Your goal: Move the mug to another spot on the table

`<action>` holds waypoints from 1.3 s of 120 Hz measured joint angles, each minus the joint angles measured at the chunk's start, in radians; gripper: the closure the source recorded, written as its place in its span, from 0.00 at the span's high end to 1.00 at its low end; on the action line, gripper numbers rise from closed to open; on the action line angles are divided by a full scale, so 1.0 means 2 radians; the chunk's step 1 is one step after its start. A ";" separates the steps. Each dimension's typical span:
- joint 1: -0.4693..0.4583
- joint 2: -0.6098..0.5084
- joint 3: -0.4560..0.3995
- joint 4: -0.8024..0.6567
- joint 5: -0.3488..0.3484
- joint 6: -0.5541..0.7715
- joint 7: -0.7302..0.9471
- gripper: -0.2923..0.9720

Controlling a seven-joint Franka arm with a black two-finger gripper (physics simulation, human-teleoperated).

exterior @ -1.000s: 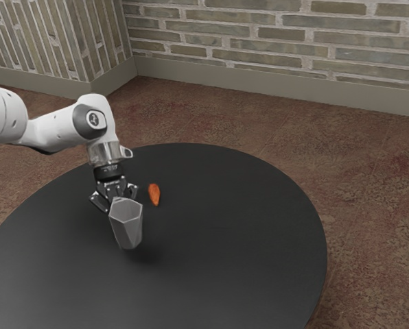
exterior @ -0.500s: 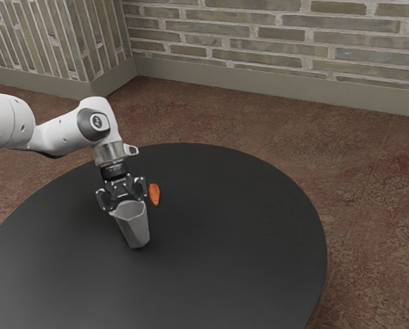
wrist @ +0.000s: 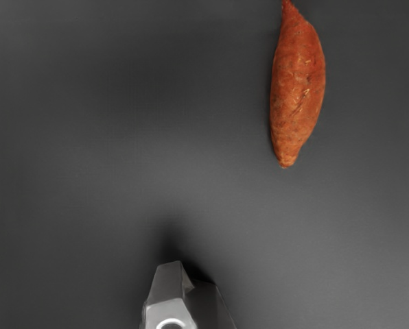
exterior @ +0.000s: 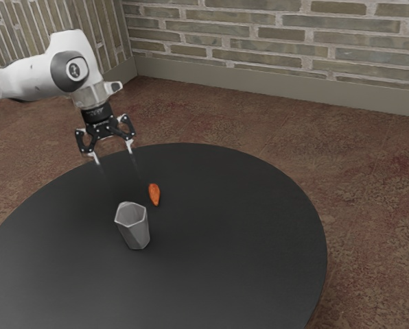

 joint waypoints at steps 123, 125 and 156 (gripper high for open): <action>-0.007 -0.111 -0.088 0.125 0.226 -0.162 0.072 0.77; -0.007 -0.111 -0.088 0.125 0.226 -0.162 0.072 0.77; -0.007 -0.111 -0.088 0.125 0.226 -0.163 0.079 0.77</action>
